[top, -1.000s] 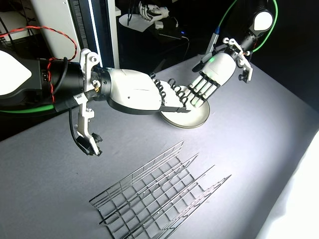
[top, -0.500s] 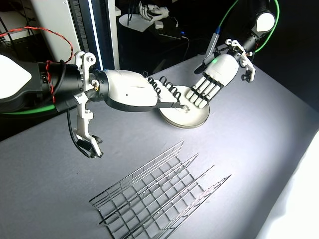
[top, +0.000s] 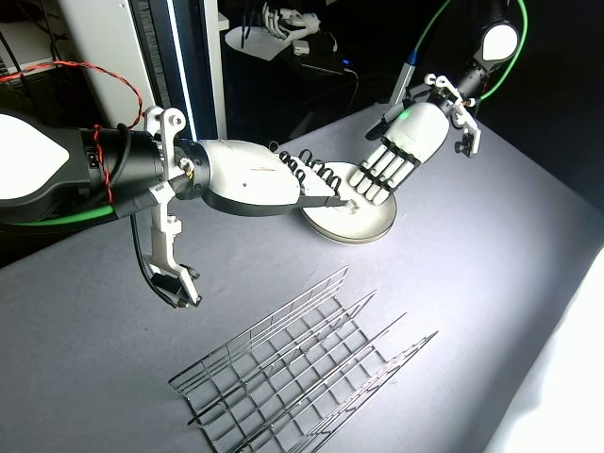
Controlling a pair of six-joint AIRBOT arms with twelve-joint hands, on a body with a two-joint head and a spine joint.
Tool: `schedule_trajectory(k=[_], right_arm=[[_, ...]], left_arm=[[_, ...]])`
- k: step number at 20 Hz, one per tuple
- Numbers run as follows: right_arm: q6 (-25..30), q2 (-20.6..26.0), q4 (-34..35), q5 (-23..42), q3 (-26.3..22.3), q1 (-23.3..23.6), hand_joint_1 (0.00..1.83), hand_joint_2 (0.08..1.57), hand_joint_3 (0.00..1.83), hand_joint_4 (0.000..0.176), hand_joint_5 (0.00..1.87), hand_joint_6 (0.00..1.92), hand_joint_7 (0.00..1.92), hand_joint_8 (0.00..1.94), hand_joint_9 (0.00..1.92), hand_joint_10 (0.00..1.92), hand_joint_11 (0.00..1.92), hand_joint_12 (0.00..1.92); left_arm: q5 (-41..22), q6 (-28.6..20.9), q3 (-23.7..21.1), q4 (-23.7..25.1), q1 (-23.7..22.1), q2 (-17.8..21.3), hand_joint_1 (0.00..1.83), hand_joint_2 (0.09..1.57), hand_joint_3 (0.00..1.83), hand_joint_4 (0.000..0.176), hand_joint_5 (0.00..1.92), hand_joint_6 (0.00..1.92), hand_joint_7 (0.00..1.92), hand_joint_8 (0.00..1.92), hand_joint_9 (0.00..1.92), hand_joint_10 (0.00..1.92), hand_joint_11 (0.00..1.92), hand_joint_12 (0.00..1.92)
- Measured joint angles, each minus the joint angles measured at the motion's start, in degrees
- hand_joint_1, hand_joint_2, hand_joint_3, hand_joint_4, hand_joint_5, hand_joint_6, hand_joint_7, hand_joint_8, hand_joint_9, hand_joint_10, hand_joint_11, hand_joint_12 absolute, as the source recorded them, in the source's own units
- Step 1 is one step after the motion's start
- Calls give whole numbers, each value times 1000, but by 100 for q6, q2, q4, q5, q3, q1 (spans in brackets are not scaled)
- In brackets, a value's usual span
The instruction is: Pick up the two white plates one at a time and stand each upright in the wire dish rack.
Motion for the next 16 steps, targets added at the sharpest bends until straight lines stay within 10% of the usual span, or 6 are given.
schedule_trajectory(k=[13, 16], right_arm=[[-7, -4, -35, 83, 83, 31, 0, 1189, 0, 0, 0, 0, 0, 0, 0, 0, 0, 0], [-7, -4, -28, 157, 83, 48, 280, 1159, 0, 0, 0, 0, 0, 0, 0, 0, 0, 0]], left_arm=[[177, 20, -22, -251, -44, -629, 0, 1131, 0, 0, 0, 0, 0, 0, 0, 0, 0, 0], [212, 15, 24, -341, -122, -776, 0, 1131, 0, 0, 0, 0, 0, 0, 0, 0, 0, 0]])
